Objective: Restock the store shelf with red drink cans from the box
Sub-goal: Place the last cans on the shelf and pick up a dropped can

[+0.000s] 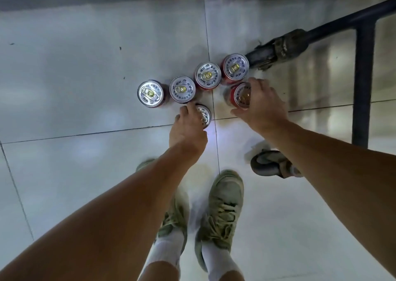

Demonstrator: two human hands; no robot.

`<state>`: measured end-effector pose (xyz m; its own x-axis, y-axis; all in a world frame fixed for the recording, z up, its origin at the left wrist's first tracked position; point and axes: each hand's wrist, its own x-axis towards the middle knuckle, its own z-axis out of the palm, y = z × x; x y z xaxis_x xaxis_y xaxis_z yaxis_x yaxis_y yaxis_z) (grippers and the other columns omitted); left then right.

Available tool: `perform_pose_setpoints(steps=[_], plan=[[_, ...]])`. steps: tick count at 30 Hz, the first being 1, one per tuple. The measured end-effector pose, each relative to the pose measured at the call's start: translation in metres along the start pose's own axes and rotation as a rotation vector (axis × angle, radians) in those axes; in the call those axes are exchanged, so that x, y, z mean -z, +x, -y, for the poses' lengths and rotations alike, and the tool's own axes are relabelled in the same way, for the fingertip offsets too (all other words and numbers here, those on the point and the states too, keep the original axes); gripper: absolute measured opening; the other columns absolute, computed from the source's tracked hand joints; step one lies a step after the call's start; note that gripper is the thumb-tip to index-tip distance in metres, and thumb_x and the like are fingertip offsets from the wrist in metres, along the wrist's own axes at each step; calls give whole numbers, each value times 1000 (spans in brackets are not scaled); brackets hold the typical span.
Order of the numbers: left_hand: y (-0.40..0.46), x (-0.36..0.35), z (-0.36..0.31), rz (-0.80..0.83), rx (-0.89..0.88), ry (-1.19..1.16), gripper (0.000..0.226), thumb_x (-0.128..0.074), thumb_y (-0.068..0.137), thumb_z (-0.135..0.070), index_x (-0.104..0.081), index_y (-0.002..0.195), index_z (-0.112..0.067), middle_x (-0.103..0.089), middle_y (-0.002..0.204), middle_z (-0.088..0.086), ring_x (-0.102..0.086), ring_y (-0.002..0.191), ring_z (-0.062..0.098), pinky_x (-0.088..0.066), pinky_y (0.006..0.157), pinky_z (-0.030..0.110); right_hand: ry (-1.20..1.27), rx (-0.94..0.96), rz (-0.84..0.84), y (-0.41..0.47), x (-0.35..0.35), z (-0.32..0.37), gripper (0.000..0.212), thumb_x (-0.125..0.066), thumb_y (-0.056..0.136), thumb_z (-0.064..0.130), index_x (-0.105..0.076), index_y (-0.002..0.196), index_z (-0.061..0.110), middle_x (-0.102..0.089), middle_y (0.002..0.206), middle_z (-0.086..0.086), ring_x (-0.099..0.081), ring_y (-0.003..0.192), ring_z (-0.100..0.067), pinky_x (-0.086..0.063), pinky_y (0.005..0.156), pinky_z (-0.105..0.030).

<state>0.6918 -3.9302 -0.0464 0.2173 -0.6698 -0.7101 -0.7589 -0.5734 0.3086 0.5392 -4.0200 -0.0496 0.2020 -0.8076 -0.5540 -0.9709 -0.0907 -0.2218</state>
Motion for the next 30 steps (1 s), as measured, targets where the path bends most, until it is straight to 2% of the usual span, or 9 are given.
perform_pose_setpoints(steps=[5,8,10,13,15,20,26,30], plan=[[-1,-5,0,-92,16,-97,54,-64,88,-15,-35,133,-10,-49,130,13,-52,114,35,-43,90,41,110,-25,-39,5,-6,1,69,-81,78,25,-45,135,9,-58,123,-17,-57,111,-37,-47,87,-39],[-10,-1,0,-98,15,-98,48,-63,88,-19,-39,128,-9,-54,123,13,-55,109,35,-44,85,41,130,-5,-66,-4,-3,4,64,-82,77,30,-50,127,5,-62,116,-19,-60,105,-37,-47,82,-36],[-21,7,3,-93,21,-111,46,-65,86,-21,-42,124,-8,-57,120,14,-56,107,35,-43,82,38,143,2,-87,-17,4,11,63,-82,77,32,-52,124,3,-62,114,-20,-61,103,-39,-49,80,-39],[-46,28,7,-98,39,-184,44,-69,82,-22,-46,117,-8,-62,115,14,-58,102,36,-37,74,32,214,-39,-108,-45,20,27,61,-82,76,32,-53,122,4,-62,113,-18,-60,101,-38,-50,79,-39],[-70,49,5,-106,42,-243,46,-72,80,-22,-48,116,-8,-64,112,12,-59,101,35,-40,74,33,280,-62,-136,-65,36,39,59,-83,74,33,-55,118,4,-64,110,-17,-61,99,-37,-52,78,-38],[-130,128,-14,-195,54,-367,48,-76,75,-23,-51,114,-10,-67,107,9,-61,99,33,-48,76,35,338,-73,-149,-110,107,83,63,-82,74,33,-54,124,6,-65,113,-14,-63,102,-35,-54,85,-44],[-200,242,-51,-327,53,-530,52,-79,72,-23,-51,115,-14,-69,106,6,-65,96,29,-53,76,34,392,12,-199,-162,225,142,63,-81,77,28,-53,130,8,-63,123,-13,-58,114,-32,-46,92,-36],[-248,320,-75,-434,11,-589,63,-84,68,-28,-54,122,-16,-70,107,2,-64,100,24,-52,81,31,457,63,-225,-194,301,177,69,-82,75,34,-52,133,12,-63,126,-9,-59,114,-31,-51,91,-39]])
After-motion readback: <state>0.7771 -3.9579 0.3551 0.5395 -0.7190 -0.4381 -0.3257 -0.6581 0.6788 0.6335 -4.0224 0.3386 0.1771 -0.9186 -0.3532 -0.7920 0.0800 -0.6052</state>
